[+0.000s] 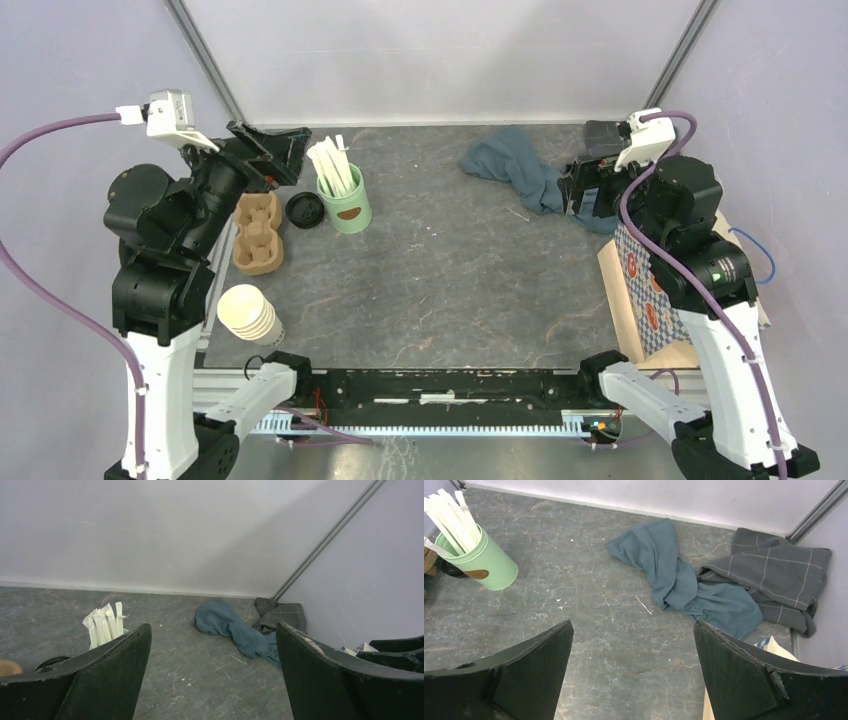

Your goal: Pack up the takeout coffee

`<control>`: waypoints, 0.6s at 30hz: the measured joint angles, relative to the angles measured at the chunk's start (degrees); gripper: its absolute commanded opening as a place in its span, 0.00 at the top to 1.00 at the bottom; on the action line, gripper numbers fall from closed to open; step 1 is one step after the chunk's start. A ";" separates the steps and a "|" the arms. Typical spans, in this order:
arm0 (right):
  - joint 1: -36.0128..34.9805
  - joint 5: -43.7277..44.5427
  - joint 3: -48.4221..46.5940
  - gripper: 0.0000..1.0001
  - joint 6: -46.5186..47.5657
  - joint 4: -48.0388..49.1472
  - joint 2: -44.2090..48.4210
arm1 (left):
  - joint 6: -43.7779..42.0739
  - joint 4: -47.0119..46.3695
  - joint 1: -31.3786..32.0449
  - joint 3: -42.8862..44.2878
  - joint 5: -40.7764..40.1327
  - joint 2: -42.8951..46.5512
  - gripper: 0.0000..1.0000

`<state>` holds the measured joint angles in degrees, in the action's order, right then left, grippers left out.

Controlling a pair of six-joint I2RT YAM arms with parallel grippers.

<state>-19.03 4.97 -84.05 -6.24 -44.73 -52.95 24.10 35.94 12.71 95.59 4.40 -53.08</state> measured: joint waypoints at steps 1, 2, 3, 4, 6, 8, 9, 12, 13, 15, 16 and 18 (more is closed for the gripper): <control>0.85 -0.72 0.31 0.02 0.00 -0.04 -0.24 | 0.02 0.35 -0.17 -0.20 -0.09 -0.26 0.01; 1.42 -1.75 0.50 0.02 -0.02 -0.17 -0.39 | 0.24 0.74 -0.35 -0.42 -0.26 -0.57 0.01; 1.73 -1.84 0.52 0.02 0.00 -0.17 -0.50 | 0.59 1.11 -0.46 -0.57 -0.44 -0.83 0.01; 2.19 -2.58 0.59 0.02 -0.02 -0.20 -0.52 | 0.76 1.53 -0.57 -0.79 -0.63 -1.11 0.01; 2.78 -3.78 0.74 0.02 0.00 -0.13 -0.46 | 1.42 2.29 -0.76 -1.20 -1.11 -1.73 0.01; 3.08 -4.96 1.03 0.02 0.02 0.04 -0.28 | 2.03 3.19 -0.92 -1.40 -1.36 -2.32 0.01; 3.08 -5.33 1.09 0.02 0.04 0.02 -0.24 | 2.21 3.56 -1.03 -1.49 -1.38 -2.62 0.01; 2.93 -6.54 1.42 0.02 0.11 0.11 -0.13 | 2.82 4.85 -1.11 -1.75 -1.40 -3.67 0.01; 2.84 -6.80 1.55 0.02 0.17 0.07 -0.04 | 3.32 5.22 -1.11 -1.90 -1.40 -3.98 0.01; 2.51 -7.61 2.16 0.02 0.31 0.28 0.31 | 4.07 6.01 -1.14 -2.05 -1.38 -4.57 0.00; 2.38 -7.93 2.49 0.02 0.33 0.37 0.52 | 4.44 6.38 -1.11 -2.23 -1.36 -4.92 0.00; 2.05 -8.52 3.28 0.02 0.33 0.59 0.98 | 5.27 7.82 -1.14 -2.36 -1.31 -5.57 0.00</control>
<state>-16.97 -3.55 -80.77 -5.91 -44.14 -51.96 29.36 43.77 11.57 93.23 3.09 -58.65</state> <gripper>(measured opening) 0.979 0.993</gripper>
